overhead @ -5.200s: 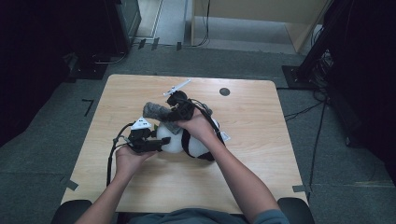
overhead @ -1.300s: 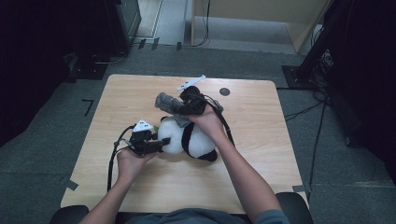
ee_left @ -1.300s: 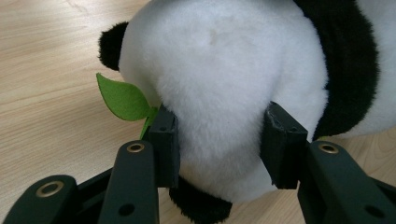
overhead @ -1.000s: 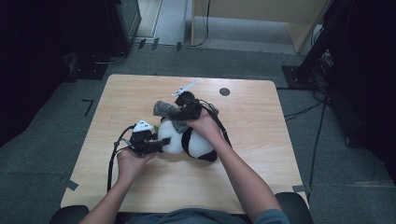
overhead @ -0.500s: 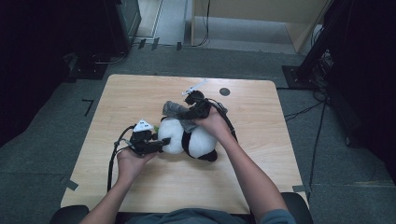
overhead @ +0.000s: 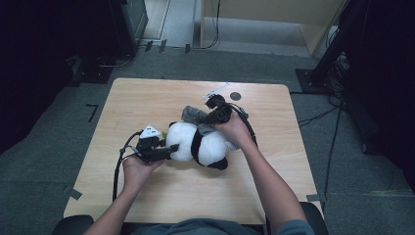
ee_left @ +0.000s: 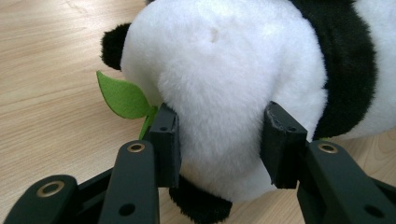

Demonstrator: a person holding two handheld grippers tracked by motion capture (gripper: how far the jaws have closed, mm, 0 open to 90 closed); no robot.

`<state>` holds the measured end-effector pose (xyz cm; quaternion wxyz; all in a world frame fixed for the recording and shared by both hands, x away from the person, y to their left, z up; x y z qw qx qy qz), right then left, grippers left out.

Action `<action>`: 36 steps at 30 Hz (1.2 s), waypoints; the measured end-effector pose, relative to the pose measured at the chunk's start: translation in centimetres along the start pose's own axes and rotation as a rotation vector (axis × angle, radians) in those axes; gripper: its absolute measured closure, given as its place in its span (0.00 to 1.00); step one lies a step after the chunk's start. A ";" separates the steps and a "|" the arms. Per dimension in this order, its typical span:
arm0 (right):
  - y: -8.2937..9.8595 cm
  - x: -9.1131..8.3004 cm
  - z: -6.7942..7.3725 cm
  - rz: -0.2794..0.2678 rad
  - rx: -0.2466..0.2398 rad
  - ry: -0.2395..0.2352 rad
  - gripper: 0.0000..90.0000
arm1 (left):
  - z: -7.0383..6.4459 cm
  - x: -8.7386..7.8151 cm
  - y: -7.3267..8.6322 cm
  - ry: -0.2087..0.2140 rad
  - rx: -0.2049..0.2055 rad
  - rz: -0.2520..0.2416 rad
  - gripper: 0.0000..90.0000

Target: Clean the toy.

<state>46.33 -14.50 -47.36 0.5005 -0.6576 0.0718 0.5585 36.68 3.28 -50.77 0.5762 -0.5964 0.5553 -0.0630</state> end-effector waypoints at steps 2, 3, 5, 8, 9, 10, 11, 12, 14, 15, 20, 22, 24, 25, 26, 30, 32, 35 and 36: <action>0.2 -0.2 -0.4 -0.001 0.011 0.002 0.84 | 0.0 0.0 0.0 0.000 0.001 0.000 0.61; 0.3 -0.3 -0.6 -0.004 0.012 0.004 0.84 | 0.0 0.0 0.0 -0.001 0.002 0.001 0.61; 0.6 -0.4 -1.1 -0.010 0.019 0.002 0.84 | 0.0 0.0 0.0 -0.002 0.002 0.002 0.61; 1.1 -0.6 -2.1 -0.019 0.045 -0.004 0.84 | 0.0 0.0 0.0 -0.003 0.000 0.001 0.61; 1.3 -0.8 -2.4 -0.024 0.055 -0.009 0.84 | 0.0 0.0 0.0 -0.004 0.000 0.000 0.61; 1.5 -0.8 -2.7 -0.031 0.059 -0.008 0.84 | 0.1 0.0 0.0 -0.004 0.000 0.000 0.61; 1.7 -0.9 -3.0 -0.032 0.064 -0.001 0.84 | 0.1 0.0 0.0 -0.005 0.000 0.000 0.62; 1.9 -1.0 -3.2 -0.030 0.067 0.003 0.84 | 0.1 0.0 0.0 -0.006 0.001 0.000 0.62; 2.2 -1.3 -3.6 -0.027 0.069 0.012 0.84 | 0.1 0.0 0.0 -0.008 0.000 0.002 0.62; 2.4 -1.5 -3.8 -0.032 0.064 0.019 0.84 | 0.1 0.0 0.1 -0.009 0.000 0.004 0.62; 3.3 -2.1 -4.0 -0.054 0.070 0.023 0.84 | 0.1 0.0 0.1 -0.012 0.003 0.007 0.62; 3.6 -2.3 -4.2 -0.057 0.085 0.020 0.84 | 0.1 0.1 0.0 -0.012 0.004 0.009 0.62; 4.0 -2.5 -4.4 -0.070 0.083 0.033 0.84 | 0.1 0.1 0.0 -0.010 0.002 0.009 0.62; 4.1 -2.6 -4.5 -0.073 0.089 0.037 0.84 | 0.1 0.0 0.0 -0.009 0.002 0.009 0.62; 4.4 -2.6 -4.7 -0.073 0.098 0.036 0.84 | 0.1 0.0 0.0 -0.008 0.002 0.009 0.62; 5.3 -2.7 -5.2 -0.065 0.124 0.040 0.84 | 0.2 0.0 -0.1 -0.004 0.002 0.012 0.62; 5.6 -2.8 -5.4 -0.075 0.128 0.049 0.84 | 0.3 0.0 -0.1 -0.005 0.002 0.012 0.62; 6.4 -2.6 -5.7 -0.067 0.145 0.061 0.85 | 0.3 0.0 -0.1 -0.005 -0.001 0.011 0.62; 6.5 -2.6 -5.8 -0.066 0.146 0.066 0.85 | 0.3 0.0 -0.1 -0.006 -0.003 0.010 0.62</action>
Point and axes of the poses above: each handheld gripper's, and its own axes: x roughly forward along the jaws, y roughly out of its underside, z roughly to its left, the point moved 7 cm from there along x, roughly forward along the jaws, and after that the axes turned 10 degrees about y, right-handed, at the moved point
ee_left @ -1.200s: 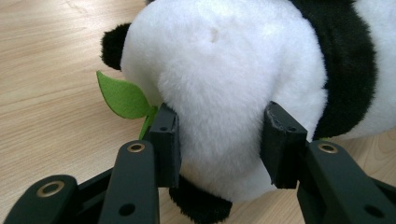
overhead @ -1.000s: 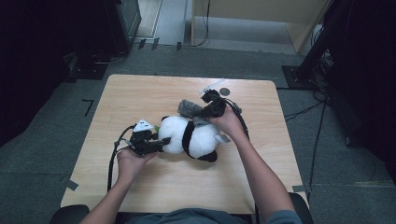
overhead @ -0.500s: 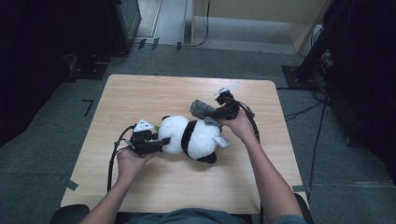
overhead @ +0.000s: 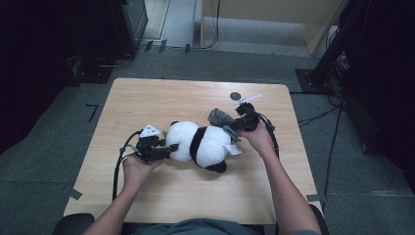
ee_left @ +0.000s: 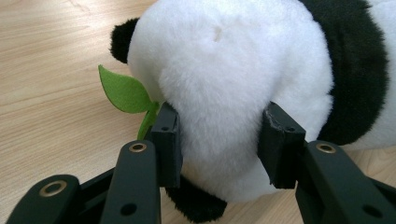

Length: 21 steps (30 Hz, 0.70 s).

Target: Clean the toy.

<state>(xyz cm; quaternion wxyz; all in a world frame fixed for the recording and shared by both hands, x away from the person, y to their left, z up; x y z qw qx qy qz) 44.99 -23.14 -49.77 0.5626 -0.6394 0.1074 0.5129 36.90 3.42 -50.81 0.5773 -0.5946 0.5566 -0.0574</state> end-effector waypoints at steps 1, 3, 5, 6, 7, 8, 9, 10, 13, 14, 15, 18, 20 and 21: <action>0.2 0.0 -0.1 0.005 0.002 0.009 0.85 | 0.0 0.0 0.0 0.000 0.000 0.000 0.62; 0.4 0.1 -0.3 0.013 -0.004 0.022 0.84 | 0.0 0.0 0.0 0.000 -0.004 -0.001 0.62; 0.5 0.1 -0.6 0.026 -0.004 0.040 0.85 | 0.1 0.0 0.1 0.000 -0.010 -0.002 0.62; 0.4 -0.1 -0.8 0.016 0.007 0.040 0.85 | 0.1 0.0 0.1 0.001 -0.016 -0.004 0.62; 0.3 -0.4 -0.8 0.009 0.017 0.042 0.85 | 0.1 0.0 0.1 0.003 -0.021 -0.005 0.62; 0.1 -0.6 -0.8 -0.002 0.018 0.044 0.85 | 0.2 -0.1 0.1 0.006 -0.027 -0.005 0.62; -0.2 -1.1 -0.7 -0.018 0.023 0.043 0.85 | 0.2 -0.1 0.1 0.006 -0.032 -0.007 0.62; -0.6 -1.6 -0.5 -0.050 0.023 0.040 0.85 | 0.1 0.0 0.1 0.005 -0.034 -0.010 0.62; -1.7 -3.1 0.3 -0.088 0.016 0.027 0.85 | -0.1 0.0 0.1 -0.002 -0.031 -0.012 0.62; -2.1 -3.5 0.6 -0.104 0.010 0.021 0.85 | -0.2 -0.1 0.1 -0.004 -0.033 -0.014 0.62; -2.5 -3.9 1.2 -0.116 0.006 0.012 0.85 | -0.2 -0.1 0.1 -0.006 -0.034 -0.015 0.62; -3.3 -4.5 2.6 -0.129 -0.022 0.008 0.85 | -0.4 -0.1 0.1 -0.005 -0.040 -0.018 0.62; -3.8 -4.6 3.6 -0.134 -0.047 0.006 0.85 | -0.4 -0.2 0.1 0.000 -0.044 -0.023 0.62; -4.0 -4.6 4.0 -0.136 -0.060 0.002 0.85 | -0.5 -0.2 0.1 0.003 -0.047 -0.027 0.62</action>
Point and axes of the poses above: each handheld gripper's, and its own axes: x roughly forward along the jaws, y roughly out of its underside, z roughly to its left, the point moved 7 cm from there along x, roughly forward along the jaws, and after that the axes turned 10 degrees about y, right-handed, at the moved point
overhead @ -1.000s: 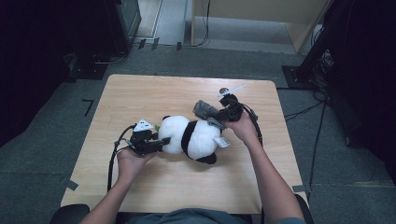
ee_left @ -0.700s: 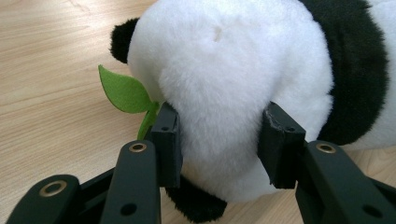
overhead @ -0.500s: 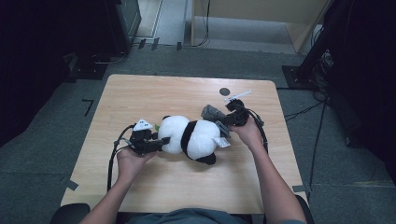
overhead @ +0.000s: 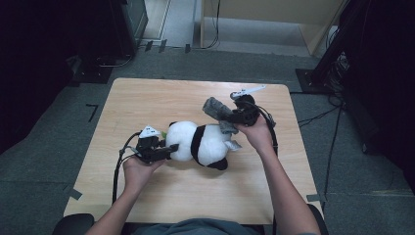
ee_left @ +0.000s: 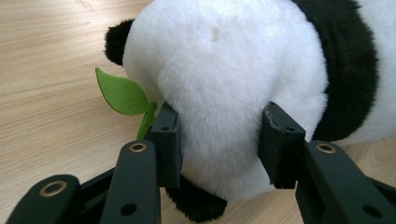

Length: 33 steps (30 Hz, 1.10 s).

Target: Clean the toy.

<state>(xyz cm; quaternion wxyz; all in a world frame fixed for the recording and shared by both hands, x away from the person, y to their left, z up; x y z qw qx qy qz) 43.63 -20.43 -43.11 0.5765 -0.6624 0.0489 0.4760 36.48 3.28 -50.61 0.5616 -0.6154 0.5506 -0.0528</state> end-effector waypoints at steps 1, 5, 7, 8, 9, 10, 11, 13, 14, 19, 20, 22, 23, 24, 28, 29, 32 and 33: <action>-0.3 0.0 0.6 0.001 -0.011 -0.005 0.85 | 0.0 0.0 0.0 0.001 0.002 -0.003 0.62; -1.7 0.4 3.1 -0.008 -0.066 -0.018 0.85 | -0.1 -0.1 0.0 0.003 -0.009 -0.009 0.62; -2.2 0.8 4.0 -0.009 -0.087 -0.021 0.85 | -0.2 0.0 0.1 0.000 -0.008 -0.014 0.62; -2.5 1.1 4.6 -0.009 -0.099 -0.026 0.85 | -0.2 -0.1 0.1 -0.001 -0.006 -0.014 0.62; -2.8 1.4 5.1 -0.008 -0.109 -0.030 0.85 | -0.2 -0.1 0.1 -0.002 -0.003 -0.014 0.61; -3.0 1.8 5.6 -0.003 -0.120 -0.031 0.85 | -0.2 -0.1 0.1 -0.001 -0.003 -0.014 0.61; -3.2 2.3 6.2 0.003 -0.142 -0.031 0.85 | -0.2 -0.1 0.1 -0.001 -0.002 -0.013 0.61; -3.5 3.1 7.0 0.006 -0.156 -0.036 0.85 | -0.2 -0.1 0.1 0.001 -0.001 -0.013 0.61; -3.6 3.5 7.5 0.009 -0.153 -0.044 0.85 | -0.2 0.0 0.0 0.002 -0.003 -0.014 0.61; -3.7 5.8 9.6 0.049 -0.193 -0.046 0.85 | -0.2 0.0 0.0 0.005 0.001 -0.015 0.61; -3.8 6.1 10.0 0.051 -0.197 -0.047 0.85 | -0.2 0.0 0.0 0.005 0.001 -0.017 0.61; -3.9 6.5 10.7 0.055 -0.198 -0.055 0.85 | -0.2 0.0 0.0 0.004 0.004 -0.013 0.61; -4.0 6.8 11.1 0.055 -0.198 -0.060 0.85 | -0.2 0.0 0.0 0.002 0.006 -0.013 0.61; -4.0 6.9 11.4 0.059 -0.200 -0.065 0.85 | -0.2 0.0 0.0 0.000 0.007 -0.014 0.61; -3.3 8.1 12.4 0.104 -0.232 -0.065 0.85 | -0.1 0.1 0.0 -0.007 0.000 -0.010 0.61; -3.1 8.3 12.4 0.105 -0.233 -0.068 0.85 | -0.1 0.1 0.1 -0.007 0.001 -0.009 0.61; -2.9 8.2 12.0 0.099 -0.226 -0.078 0.85 | -0.1 0.1 0.1 -0.007 0.007 -0.010 0.62; -2.8 8.2 11.9 0.098 -0.226 -0.081 0.85 | -0.1 0.1 0.1 -0.008 0.012 -0.010 0.62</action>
Point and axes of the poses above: each handheld gripper's, and its own axes: x roughly forward along the jaws, y roughly out of its underside, z roughly to its left, the point moved 7 cm from there along x, roughly forward along the jaws, and after that the axes turned 10 degrees about y, right-handed, at the moved point
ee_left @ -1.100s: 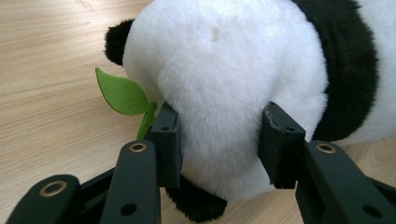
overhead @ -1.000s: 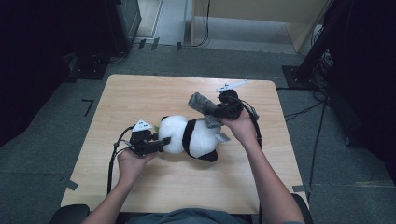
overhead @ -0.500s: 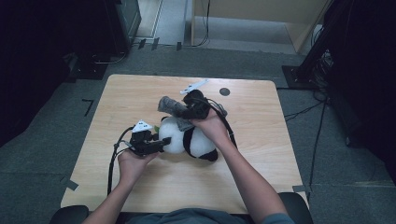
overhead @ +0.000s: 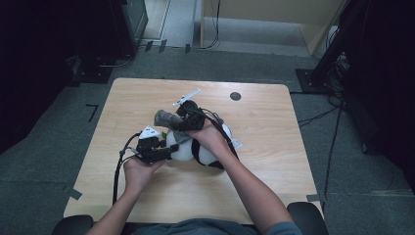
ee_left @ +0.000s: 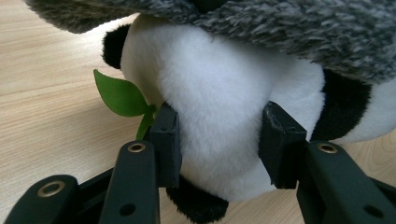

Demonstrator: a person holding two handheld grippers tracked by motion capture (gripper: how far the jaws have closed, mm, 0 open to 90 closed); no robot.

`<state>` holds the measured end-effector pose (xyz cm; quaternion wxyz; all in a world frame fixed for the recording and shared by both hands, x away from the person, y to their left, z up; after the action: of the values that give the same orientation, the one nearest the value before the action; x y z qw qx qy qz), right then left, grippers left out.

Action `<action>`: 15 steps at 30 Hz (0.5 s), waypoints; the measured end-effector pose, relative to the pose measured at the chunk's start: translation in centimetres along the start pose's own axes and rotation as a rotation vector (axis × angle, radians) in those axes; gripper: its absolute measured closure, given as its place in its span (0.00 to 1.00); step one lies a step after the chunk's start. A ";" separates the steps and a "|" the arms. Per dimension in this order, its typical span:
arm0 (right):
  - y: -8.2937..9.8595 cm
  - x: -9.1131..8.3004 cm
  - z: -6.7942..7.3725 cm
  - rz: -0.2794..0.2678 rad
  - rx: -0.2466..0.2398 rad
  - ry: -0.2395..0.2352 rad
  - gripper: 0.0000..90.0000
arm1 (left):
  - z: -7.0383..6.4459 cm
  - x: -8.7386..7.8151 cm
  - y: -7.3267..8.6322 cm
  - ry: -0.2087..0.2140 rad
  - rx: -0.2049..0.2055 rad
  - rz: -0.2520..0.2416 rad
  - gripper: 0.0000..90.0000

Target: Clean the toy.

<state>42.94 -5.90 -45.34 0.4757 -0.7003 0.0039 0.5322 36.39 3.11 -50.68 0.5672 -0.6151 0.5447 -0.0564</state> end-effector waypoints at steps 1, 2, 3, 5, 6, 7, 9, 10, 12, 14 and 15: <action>0.1 -0.1 -0.1 0.000 0.002 -0.005 0.85 | -0.1 0.0 0.0 -0.002 0.004 0.002 0.62; 0.3 -0.2 -0.2 0.000 0.000 -0.005 0.85 | -0.1 0.0 0.0 -0.005 0.007 0.003 0.62; 0.4 -0.3 -0.2 0.001 0.000 -0.003 0.85 | -0.1 0.0 0.0 -0.005 0.008 0.004 0.62; 0.6 -0.6 -0.5 0.002 -0.001 0.003 0.85 | 0.0 0.0 0.0 -0.004 0.007 0.004 0.62; 0.7 -0.7 -0.6 0.002 -0.001 0.006 0.85 | 0.0 0.0 0.0 -0.004 0.007 0.003 0.62; 0.9 -0.9 -0.7 0.003 0.001 0.006 0.85 | 0.0 0.0 0.1 -0.005 0.008 0.004 0.62; 1.2 -1.2 -1.0 0.003 0.004 0.009 0.85 | 0.0 0.0 0.1 -0.004 0.007 0.004 0.62; 1.3 -1.4 -1.1 0.003 0.005 0.011 0.85 | 0.0 0.0 0.1 -0.004 0.006 0.004 0.62; 1.7 -1.7 -1.4 0.003 0.007 0.015 0.85 | 0.0 0.0 0.1 -0.003 0.005 0.006 0.62; 2.0 -2.0 -1.7 0.005 0.010 0.020 0.85 | 0.0 0.0 0.1 -0.003 0.004 0.003 0.62; 2.2 -2.2 -1.9 0.006 0.013 0.019 0.85 | 0.0 0.0 0.1 -0.003 0.003 0.004 0.62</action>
<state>42.22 -9.48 -45.20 0.4786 -0.7024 0.0139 0.5267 36.35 3.12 -50.75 0.5691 -0.6132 0.5450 -0.0551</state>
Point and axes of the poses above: each handheld gripper's, and its own axes: x roughly forward along the jaws, y roughly out of its underside, z roughly to its left, the point moved 7 cm from there along x, roughly forward along the jaws, and after that the axes turned 10 degrees about y, right-handed, at the moved point
